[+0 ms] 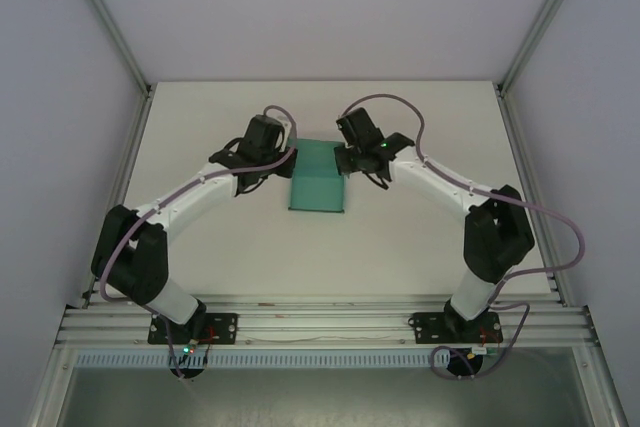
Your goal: Assemble paper box
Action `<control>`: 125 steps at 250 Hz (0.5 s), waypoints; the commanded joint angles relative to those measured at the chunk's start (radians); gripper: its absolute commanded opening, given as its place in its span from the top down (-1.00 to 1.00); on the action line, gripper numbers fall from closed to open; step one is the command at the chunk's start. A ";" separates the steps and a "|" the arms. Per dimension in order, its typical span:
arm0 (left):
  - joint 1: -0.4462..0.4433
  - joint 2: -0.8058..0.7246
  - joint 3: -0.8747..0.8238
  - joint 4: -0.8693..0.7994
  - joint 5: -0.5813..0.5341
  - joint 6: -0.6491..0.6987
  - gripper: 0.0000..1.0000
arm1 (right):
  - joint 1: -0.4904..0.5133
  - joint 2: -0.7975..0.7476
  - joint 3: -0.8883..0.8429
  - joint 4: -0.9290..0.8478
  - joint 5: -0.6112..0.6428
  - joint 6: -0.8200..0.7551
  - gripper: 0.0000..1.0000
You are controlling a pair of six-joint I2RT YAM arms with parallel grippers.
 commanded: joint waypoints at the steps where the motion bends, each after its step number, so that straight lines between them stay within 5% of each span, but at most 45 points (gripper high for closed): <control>1: -0.020 0.014 -0.019 0.131 -0.011 -0.164 1.00 | 0.022 0.014 0.002 0.100 0.076 0.179 0.97; 125: -0.075 0.108 -0.021 0.170 -0.058 -0.218 1.00 | 0.049 0.107 -0.025 0.257 0.133 0.385 1.00</control>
